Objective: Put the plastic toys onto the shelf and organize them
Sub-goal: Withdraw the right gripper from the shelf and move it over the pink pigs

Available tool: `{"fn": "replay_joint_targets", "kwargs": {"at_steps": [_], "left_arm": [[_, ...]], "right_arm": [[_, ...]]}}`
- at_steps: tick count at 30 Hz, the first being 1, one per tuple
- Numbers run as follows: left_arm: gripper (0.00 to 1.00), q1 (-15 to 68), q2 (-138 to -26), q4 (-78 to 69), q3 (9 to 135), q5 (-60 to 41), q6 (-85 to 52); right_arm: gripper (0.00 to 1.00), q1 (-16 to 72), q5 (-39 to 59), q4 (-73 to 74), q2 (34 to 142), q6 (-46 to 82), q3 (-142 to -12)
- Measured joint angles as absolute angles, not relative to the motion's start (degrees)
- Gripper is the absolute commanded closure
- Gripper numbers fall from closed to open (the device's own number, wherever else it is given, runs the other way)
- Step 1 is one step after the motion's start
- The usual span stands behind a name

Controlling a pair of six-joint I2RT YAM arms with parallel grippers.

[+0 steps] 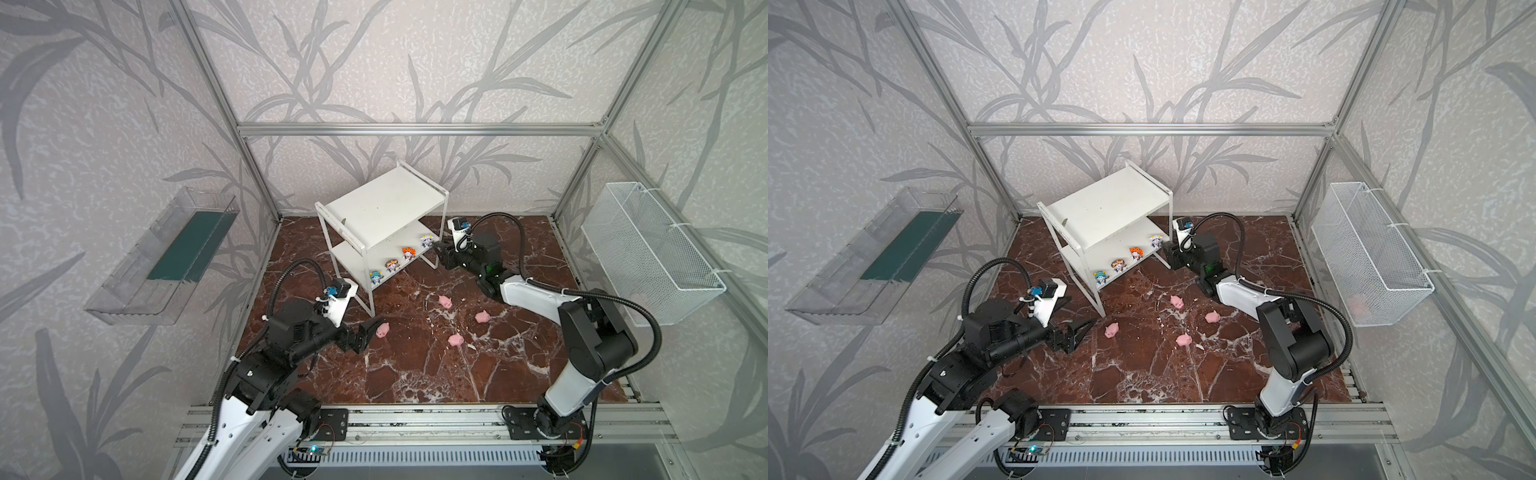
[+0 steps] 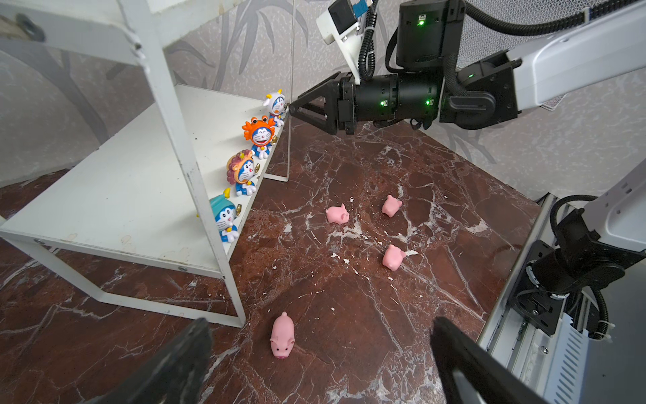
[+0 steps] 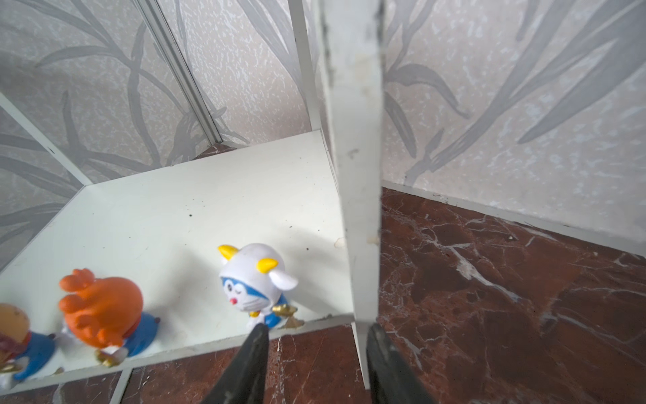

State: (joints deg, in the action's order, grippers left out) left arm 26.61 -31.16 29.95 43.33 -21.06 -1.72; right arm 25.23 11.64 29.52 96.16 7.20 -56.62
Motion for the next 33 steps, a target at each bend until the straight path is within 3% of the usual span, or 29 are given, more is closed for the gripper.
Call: {"fn": "replay_joint_targets", "kwargs": {"at_steps": [1, 11, 16, 21, 23, 25, 28, 30, 33], "left_arm": [[0.01, 26.59, -31.16, 29.95, 43.33, -21.06, -1.72], [0.01, 26.55, -31.7, 29.93, 43.33, -21.15, -1.72], [0.01, 26.55, -32.18, 29.93, 43.33, -21.15, -1.72], [0.01, 26.5, -32.73, 29.93, 43.33, -21.17, -1.72], [0.01, 26.44, -32.73, 29.93, 43.33, -21.17, -1.72], [0.01, 26.39, -32.71, 29.93, 43.33, -21.19, -1.72], [0.01, 26.39, -32.67, 29.93, 43.33, -21.32, -1.72], [0.01, 26.37, -32.62, 29.93, 43.33, -21.41, -1.72], [0.01, 26.33, -32.6, 29.93, 43.33, -21.61, -1.74]], "right_arm": [[0.02, 25.26, 11.44, 28.75, 94.19, 6.98, -55.57], [0.01, 25.98, 10.59, 11.55, 80.4, 8.1, -48.62], [0.09, 27.31, 11.7, -1.83, 75.44, 11.55, -41.3], [0.09, 34.57, 9.04, -16.86, 71.09, 18.2, -39.97], [0.16, 37.89, 7.46, -20.93, 68.95, 20.34, -39.4], [0.38, 39.18, 4.89, -23.99, 67.18, 22.65, -37.91], [0.61, 39.03, 0.6, -27.16, 66.67, 25.04, -34.98], [0.66, 38.96, -1.45, -28.38, 67.22, 26.04, -33.54], [0.66, 38.96, -3.57, -28.47, 69.17, 26.74, -33.15]]}}
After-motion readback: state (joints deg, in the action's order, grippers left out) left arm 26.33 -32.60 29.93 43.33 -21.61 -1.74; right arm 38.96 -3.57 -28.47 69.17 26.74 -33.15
